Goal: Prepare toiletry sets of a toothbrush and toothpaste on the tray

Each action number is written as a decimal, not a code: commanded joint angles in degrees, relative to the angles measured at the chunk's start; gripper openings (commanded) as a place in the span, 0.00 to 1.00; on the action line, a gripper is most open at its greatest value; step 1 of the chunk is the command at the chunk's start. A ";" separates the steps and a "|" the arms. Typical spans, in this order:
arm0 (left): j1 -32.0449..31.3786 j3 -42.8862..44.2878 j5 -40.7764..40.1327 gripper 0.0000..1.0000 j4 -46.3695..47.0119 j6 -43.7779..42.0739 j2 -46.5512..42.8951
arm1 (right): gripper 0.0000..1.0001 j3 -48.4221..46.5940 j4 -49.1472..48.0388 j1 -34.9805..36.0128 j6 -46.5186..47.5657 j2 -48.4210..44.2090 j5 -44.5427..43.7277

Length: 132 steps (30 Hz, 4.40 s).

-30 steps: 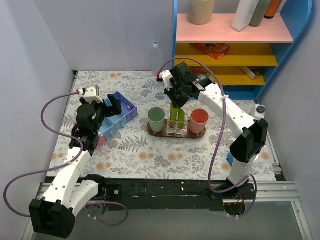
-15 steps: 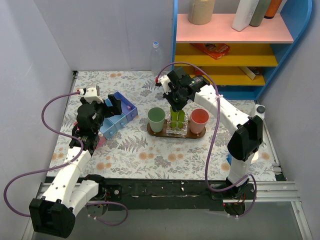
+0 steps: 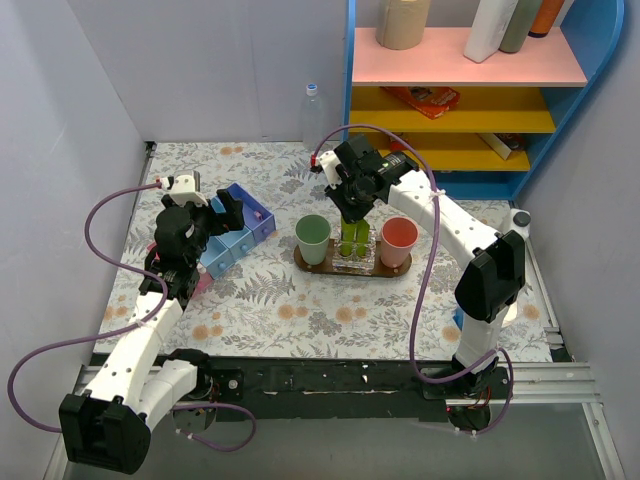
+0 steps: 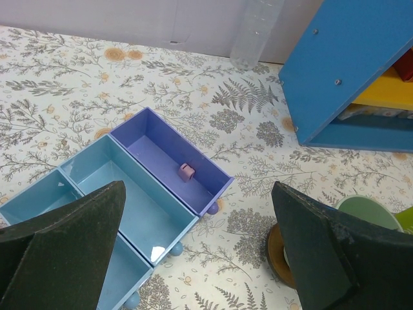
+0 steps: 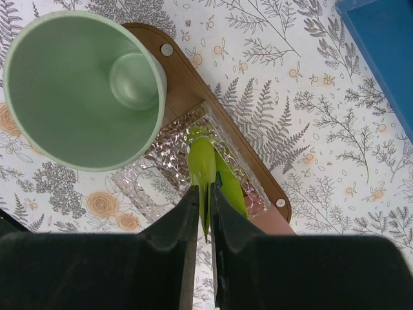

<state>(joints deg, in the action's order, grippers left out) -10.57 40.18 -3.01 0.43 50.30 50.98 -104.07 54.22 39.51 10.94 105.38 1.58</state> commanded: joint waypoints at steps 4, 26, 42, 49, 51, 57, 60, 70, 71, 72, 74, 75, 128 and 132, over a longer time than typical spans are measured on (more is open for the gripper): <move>0.37 1.48 0.02 0.98 -0.07 -0.82 0.17 | 0.29 -0.78 -0.16 0.66 0.49 -1.67 -0.70; 0.37 1.21 2.92 0.98 0.28 -1.88 0.17 | 0.86 -0.78 -5.52 1.19 0.84 -9.48 2.28; 0.90 5.58 -4.88 0.98 -9.34 9.26 7.37 | 0.78 13.54 -21.86 -14.97 -4.61 -27.86 13.70; 1.52 22.89 -15.26 0.88 -41.44 32.12 16.16 | 0.72 10.31 -25.48 -22.62 -12.50 -24.54 25.02; 1.52 26.42 -17.99 0.84 -49.94 34.42 18.53 | 0.68 6.71 -24.86 -23.68 -16.89 -21.28 26.71; 1.43 34.43 -24.42 0.76 -65.09 34.33 26.27 | 0.63 5.11 -20.48 -23.77 -22.54 -19.42 28.83; 1.51 35.23 -21.52 0.70 -66.87 35.21 27.33 | 0.60 6.33 -16.17 -23.77 -22.37 -20.65 27.33; 2.04 30.66 -21.60 0.61 -67.05 41.10 29.09 | 0.53 8.80 -9.92 -23.86 -18.94 -23.21 26.10; 2.91 30.22 -21.52 0.61 -67.05 41.02 29.09 | 0.51 8.02 -9.40 -23.77 -18.50 -22.68 26.10; 3.36 29.78 -21.34 0.61 -66.79 40.84 29.26 | 0.51 7.83 -9.04 -23.77 -18.32 -22.59 26.10; 4.50 28.64 -21.08 0.59 -66.52 40.49 29.70 | 0.50 7.66 -9.13 -23.77 -18.15 -22.41 26.10; 4.68 28.37 -20.99 0.59 -65.91 40.31 29.79 | 0.50 7.92 -9.30 -23.77 -17.97 -22.33 25.93; 8.19 36.44 -13.26 0.00 -65.19 33.02 29.88 | 0.33 6.17 -9.30 -23.16 -19.46 -22.41 21.80; 8.28 38.39 -11.24 0.00 -66.78 32.84 29.00 | 0.33 5.72 -11.32 -21.84 -20.69 -22.85 21.35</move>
<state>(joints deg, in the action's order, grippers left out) -2.61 75.40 -17.26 -64.10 84.16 82.15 -95.39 46.22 16.29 -7.84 85.06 23.81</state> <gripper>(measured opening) 0.146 0.326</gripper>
